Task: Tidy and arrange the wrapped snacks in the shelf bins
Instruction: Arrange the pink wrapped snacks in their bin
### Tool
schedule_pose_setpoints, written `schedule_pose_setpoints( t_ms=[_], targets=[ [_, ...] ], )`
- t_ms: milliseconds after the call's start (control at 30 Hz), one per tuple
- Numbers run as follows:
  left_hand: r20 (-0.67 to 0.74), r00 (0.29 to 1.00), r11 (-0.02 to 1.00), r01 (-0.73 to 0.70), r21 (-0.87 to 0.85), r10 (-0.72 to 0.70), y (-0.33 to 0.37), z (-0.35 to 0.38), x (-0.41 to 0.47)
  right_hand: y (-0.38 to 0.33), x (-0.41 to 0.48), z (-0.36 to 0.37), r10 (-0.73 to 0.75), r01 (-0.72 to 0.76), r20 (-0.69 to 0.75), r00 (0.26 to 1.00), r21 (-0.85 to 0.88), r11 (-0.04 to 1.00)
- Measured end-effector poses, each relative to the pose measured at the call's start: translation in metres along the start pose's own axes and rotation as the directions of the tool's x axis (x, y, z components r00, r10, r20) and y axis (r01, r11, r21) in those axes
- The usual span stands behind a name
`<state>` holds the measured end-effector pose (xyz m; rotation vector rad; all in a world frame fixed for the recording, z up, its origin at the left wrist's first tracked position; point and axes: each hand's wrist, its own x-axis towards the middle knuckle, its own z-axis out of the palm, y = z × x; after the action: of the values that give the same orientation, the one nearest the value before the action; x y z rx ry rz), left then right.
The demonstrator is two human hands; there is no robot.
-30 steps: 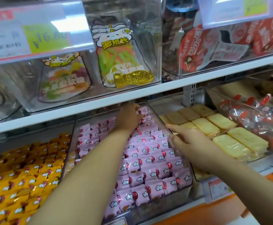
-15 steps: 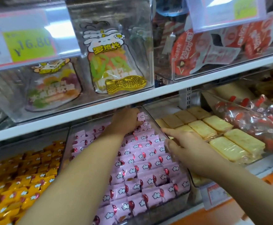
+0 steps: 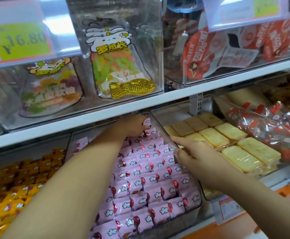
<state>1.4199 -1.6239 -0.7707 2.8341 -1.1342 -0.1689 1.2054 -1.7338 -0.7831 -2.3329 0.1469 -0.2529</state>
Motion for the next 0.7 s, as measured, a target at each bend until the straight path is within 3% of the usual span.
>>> schedule_pose_setpoints(
  t_ms=[100,267,333,433,500,633,700],
  targets=[
    [0.028,0.999,0.998,0.016,0.066,-0.018,0.002,0.004,0.002,-0.001,-0.001,-0.001,-0.005,0.005,-0.002,1.000,-0.004,1.000],
    [-0.045,0.998,0.980,0.061,0.188,-0.053,0.005,0.010,0.002,-0.002,0.001,0.000,-0.007,0.007,-0.012,1.000,-0.020,1.000],
    [-0.081,0.996,0.993,0.037,0.109,-0.028,0.007,0.010,-0.005,-0.002,0.000,0.000,-0.007,0.006,-0.013,1.000,-0.016,1.000],
    [-0.207,0.978,0.981,-0.025,-0.190,-0.015,0.008,0.007,-0.023,0.000,-0.001,0.001,-0.009,0.008,-0.023,1.000,-0.025,1.000],
    [-0.269,0.963,0.975,-0.065,-0.214,0.006,0.008,0.006,-0.035,0.001,-0.001,0.001,-0.009,0.008,-0.032,0.999,-0.021,1.000],
    [-0.050,0.998,0.992,-0.031,-0.120,0.025,0.014,0.018,-0.049,0.002,0.001,0.003,-0.003,0.003,-0.022,1.000,0.005,1.000],
    [-0.039,0.999,0.999,-0.009,-0.047,0.007,0.016,0.022,-0.046,0.001,0.002,0.004,-0.011,0.011,-0.032,0.999,-0.010,1.000]
  ],
)
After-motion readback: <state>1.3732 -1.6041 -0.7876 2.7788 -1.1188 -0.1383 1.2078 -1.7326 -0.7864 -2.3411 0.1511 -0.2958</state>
